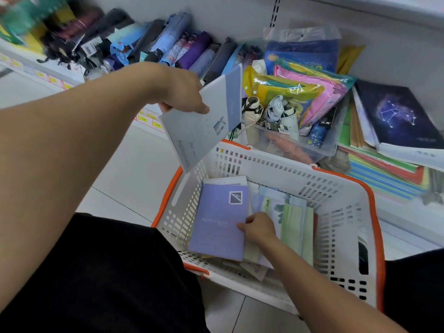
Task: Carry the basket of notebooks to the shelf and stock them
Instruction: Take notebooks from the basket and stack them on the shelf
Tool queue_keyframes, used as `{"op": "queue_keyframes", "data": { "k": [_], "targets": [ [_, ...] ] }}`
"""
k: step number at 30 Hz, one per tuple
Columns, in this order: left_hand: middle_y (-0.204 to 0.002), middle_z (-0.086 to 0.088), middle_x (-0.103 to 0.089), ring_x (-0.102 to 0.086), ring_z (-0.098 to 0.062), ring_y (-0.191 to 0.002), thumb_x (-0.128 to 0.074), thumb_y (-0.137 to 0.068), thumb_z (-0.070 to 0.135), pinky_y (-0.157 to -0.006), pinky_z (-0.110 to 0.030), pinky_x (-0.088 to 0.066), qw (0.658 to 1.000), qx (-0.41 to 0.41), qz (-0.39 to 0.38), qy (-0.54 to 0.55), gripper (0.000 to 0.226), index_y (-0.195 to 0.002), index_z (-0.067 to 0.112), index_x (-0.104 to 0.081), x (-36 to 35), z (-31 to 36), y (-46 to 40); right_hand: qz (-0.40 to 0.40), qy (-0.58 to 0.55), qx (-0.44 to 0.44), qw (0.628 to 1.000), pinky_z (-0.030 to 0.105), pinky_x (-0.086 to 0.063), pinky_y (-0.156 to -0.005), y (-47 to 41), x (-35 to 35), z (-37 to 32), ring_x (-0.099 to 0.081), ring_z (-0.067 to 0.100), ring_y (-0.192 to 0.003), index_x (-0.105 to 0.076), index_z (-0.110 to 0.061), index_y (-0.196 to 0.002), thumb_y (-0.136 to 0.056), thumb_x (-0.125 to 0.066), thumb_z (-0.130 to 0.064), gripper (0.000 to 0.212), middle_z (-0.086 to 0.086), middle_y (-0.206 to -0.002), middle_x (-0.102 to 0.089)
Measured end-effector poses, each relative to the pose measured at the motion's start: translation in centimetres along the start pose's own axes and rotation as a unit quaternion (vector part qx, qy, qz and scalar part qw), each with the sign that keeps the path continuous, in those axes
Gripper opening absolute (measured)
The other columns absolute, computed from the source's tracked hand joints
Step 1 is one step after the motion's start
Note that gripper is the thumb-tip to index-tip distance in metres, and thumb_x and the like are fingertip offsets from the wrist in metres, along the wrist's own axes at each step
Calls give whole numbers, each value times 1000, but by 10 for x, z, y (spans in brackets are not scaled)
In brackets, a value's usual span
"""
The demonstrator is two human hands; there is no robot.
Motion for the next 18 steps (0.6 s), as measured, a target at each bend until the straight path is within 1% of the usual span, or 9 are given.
{"op": "queue_keyframes", "data": {
  "k": [2, 5, 8, 10, 12, 14, 16, 17, 18],
  "targets": [
    [-95, -7, -65, -68, -27, -81, -58, -94, 37, -55, -32, -55, 1000, 4, -4, -3, 29, -111, 14, -53, -1, -1, -1, -2, -25, 1, 1000, 27, -32, -53, -2, 3, -1, -47, 16, -53, -41, -14, -53, -88, -69, -14, 45, 4, -57, -47],
    [-94, -7, -66, -69, -27, -80, -58, -95, 37, -58, -33, -56, 1000, 10, -2, -7, 31, -113, 13, -53, 0, -1, -3, -8, -119, 5, 993, 34, -43, -65, 1, 1, -15, -57, 25, -73, -46, -13, -71, -92, -62, -13, 26, 11, -77, -54],
    [-98, -10, -67, -69, -28, -82, -58, -95, 36, -64, -37, -59, 1000, 16, -4, 1, 32, -115, 12, -52, 0, -1, -3, 34, -241, -6, 970, 37, -51, -74, 8, 25, -29, -65, 28, -91, -52, -14, -91, -94, -54, -5, 10, 8, -93, -61],
    [-100, -11, -67, -69, -29, -82, -58, -95, 37, -71, -41, -60, 1000, 25, -2, 2, 34, -117, 12, -51, 1, -4, -5, 7, -378, -7, 926, 32, -56, -66, 13, 54, -41, -70, 25, -85, -63, -8, -94, -96, -50, 4, 18, 9, -94, -70],
    [-104, -13, -67, -69, -32, -85, -57, -95, 37, -74, -43, -60, 999, 41, 6, 3, 38, -121, 10, -52, 4, -9, -5, -50, -467, 5, 883, 29, -59, -60, 19, 90, -53, -71, 19, -76, -65, -2, -107, -97, -49, 4, 20, 9, -92, -73],
    [-108, -13, -64, -66, -32, -87, -55, -96, 40, -68, -37, -56, 998, 55, 30, -29, 43, -122, 6, -53, 12, -12, -2, -109, -518, 57, 846, 29, -61, -69, 34, 123, -75, -71, 19, -81, -65, 0, -120, -96, -51, 0, 28, 10, -100, -74],
    [-105, -11, -61, -61, -31, -84, -54, -96, 43, -69, -33, -49, 996, 66, 55, -39, 46, -119, 3, -54, 20, -13, 3, -149, -546, 120, 816, 29, -60, -77, 50, 147, -101, -72, 18, -90, -67, -9, -121, -89, -55, -4, 34, 9, -111, -73],
    [-101, -9, -60, -60, -31, -81, -54, -95, 43, -69, -33, -49, 996, 71, 53, -1, 46, -115, 2, -55, 20, -15, 4, -165, -563, 143, 797, 28, -60, -77, 56, 155, -114, -73, 16, -89, -68, -9, -119, -84, -59, -7, 37, 8, -109, -74],
    [-97, -10, -63, -63, -32, -80, -55, -95, 43, -70, -36, -52, 993, 69, 39, 84, 44, -110, 1, -56, 18, -15, 5, -168, -583, 152, 780, 28, -61, -77, 60, 160, -127, -74, 15, -85, -67, -7, -118, -78, -63, -9, 40, 7, -104, -76]
  ]
}}
Point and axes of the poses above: each hand's wrist, its own y-axis away from the middle knuckle, its own x-axis out of the back of the hand, z = x × y, the point moved 8 cm from there along -y, towards the middle knuckle
